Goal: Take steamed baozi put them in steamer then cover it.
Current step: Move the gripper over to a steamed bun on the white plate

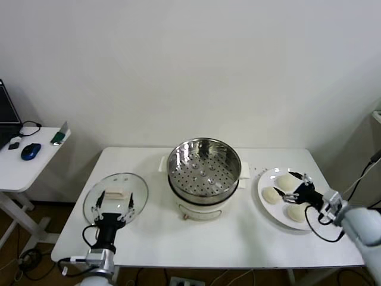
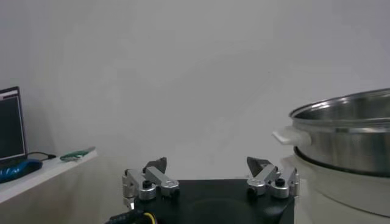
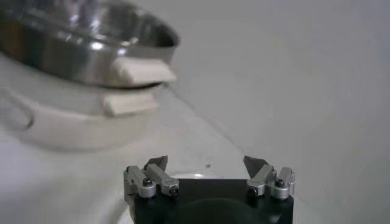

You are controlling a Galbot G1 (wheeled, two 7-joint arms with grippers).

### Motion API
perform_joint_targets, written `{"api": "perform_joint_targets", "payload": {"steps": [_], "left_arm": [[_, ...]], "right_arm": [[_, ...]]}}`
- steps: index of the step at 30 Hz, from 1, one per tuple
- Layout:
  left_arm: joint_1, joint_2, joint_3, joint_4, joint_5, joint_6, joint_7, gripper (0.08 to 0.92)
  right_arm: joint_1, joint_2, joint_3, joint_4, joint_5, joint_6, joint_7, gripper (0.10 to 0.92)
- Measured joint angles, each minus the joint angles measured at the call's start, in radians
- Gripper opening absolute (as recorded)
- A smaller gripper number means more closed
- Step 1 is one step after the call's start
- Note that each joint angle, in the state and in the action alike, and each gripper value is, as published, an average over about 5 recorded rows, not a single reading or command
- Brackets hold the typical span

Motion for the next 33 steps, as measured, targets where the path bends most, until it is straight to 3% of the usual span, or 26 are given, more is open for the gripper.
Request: {"api": "perform_joint_targets", "payload": {"steps": [8, 16, 33], "left_arm": [[0.001, -0.001, -0.004, 0.011, -0.014, -0.003, -0.015, 0.823], [-0.006, -0.001, -0.014, 0.008, -0.023, 0.007, -0.034, 0.823], [0.003, 0.02, -0.043, 0.011, -0.027, 0.013, -0.038, 0.823]], "right_arm": [[0.454, -0.054, -0.438, -0.192, -0.161, 0.082, -0.218, 0.823], [0.756, 0.025, -0.775, -0.407, -0.277, 0.151, -0.317, 0.823], [0.892, 0.294, -0.882, -0.779, -0.488, 0.224, -0.351, 0.823]]}}
